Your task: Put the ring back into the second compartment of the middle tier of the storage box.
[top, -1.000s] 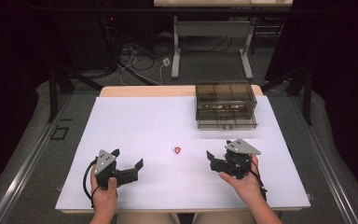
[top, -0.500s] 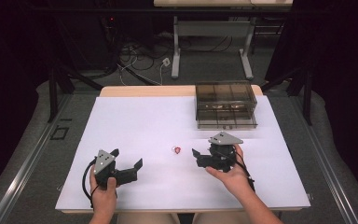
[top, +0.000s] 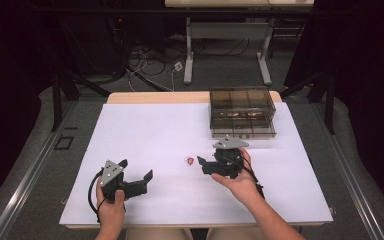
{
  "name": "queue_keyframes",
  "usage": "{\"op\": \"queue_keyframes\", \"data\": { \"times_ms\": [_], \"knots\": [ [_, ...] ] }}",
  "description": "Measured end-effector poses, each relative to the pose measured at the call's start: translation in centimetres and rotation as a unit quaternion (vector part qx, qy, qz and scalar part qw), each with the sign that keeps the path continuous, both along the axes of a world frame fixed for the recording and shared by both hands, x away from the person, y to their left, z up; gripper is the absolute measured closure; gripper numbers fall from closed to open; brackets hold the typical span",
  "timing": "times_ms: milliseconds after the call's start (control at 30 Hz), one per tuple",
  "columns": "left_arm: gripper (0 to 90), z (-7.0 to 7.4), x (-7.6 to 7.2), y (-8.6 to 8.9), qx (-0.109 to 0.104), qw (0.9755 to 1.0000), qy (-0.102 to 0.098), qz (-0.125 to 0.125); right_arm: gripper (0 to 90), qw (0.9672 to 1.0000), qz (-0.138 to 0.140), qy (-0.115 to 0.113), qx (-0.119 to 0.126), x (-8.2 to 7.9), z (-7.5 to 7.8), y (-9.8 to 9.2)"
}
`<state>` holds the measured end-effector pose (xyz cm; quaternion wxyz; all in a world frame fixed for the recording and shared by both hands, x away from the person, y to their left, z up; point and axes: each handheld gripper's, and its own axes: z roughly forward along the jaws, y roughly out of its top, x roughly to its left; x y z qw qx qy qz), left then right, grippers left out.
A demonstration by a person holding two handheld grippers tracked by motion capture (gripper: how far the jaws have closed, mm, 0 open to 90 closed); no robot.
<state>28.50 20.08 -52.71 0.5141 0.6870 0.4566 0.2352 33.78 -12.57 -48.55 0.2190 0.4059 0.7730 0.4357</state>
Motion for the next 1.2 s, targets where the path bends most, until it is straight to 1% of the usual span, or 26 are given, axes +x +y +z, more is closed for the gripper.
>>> {"op": "queue_keyframes", "data": {
  "times_ms": [33, 233, 400, 567, 633, 700, 800, 1000, 1033, 1167, 1200],
  "knots": [
    [0.4, 0.0, 0.0, 0.0, 0.000, 1.0000, 0.000, 0.000, 22.2, 1.0000, 0.001, 0.002, -0.007, 0.2, 0.0, 0.3],
    [0.4, 0.0, 0.0, 0.0, -0.001, 1.0000, 0.002, -0.001, 23.0, 0.9999, 0.000, 0.009, -0.009, 1.0, -0.1, 0.9],
    [0.5, -0.1, 0.0, 0.1, -0.001, 1.0000, 0.003, -0.001, 22.1, 0.9996, 0.002, 0.019, -0.021, 1.6, -0.5, 1.6],
    [0.5, -0.1, 0.1, 0.1, -0.002, 1.0000, 0.005, -0.003, 20.8, 0.9996, 0.000, 0.026, -0.015, 2.0, -0.6, 2.1],
    [0.5, -0.1, 0.1, 0.1, -0.002, 1.0000, 0.005, -0.003, 20.7, 0.9995, 0.004, 0.031, -0.007, 2.2, -0.7, 2.4],
    [0.5, -0.1, 0.1, 0.1, -0.002, 1.0000, 0.006, -0.004, 20.7, 0.9993, 0.005, 0.035, -0.007, 2.3, -0.8, 2.6],
    [0.5, -0.1, 0.1, 0.1, -0.003, 1.0000, 0.006, -0.004, 20.6, 0.9994, 0.006, 0.034, -0.006, 2.4, -1.0, 2.9],
    [0.6, -0.1, 0.1, 0.1, -0.006, 0.9999, 0.007, -0.005, 20.4, 0.9992, 0.009, 0.040, -0.004, 3.0, -1.6, 3.4],
    [0.6, -0.1, 0.1, 0.1, -0.006, 0.9999, 0.007, -0.005, 20.8, 0.9990, 0.010, 0.044, -0.004, 3.1, -1.8, 3.6],
    [0.6, -0.1, 0.2, 0.1, -0.006, 0.9999, 0.008, -0.006, 20.9, 0.9990, 0.008, 0.042, -0.011, 3.3, -2.2, 3.9],
    [0.6, -0.1, 0.2, 0.1, -0.005, 0.9999, 0.007, -0.006, 21.9, 0.9987, 0.010, 0.050, -0.009, 3.4, -2.4, 4.0]
  ]
}}
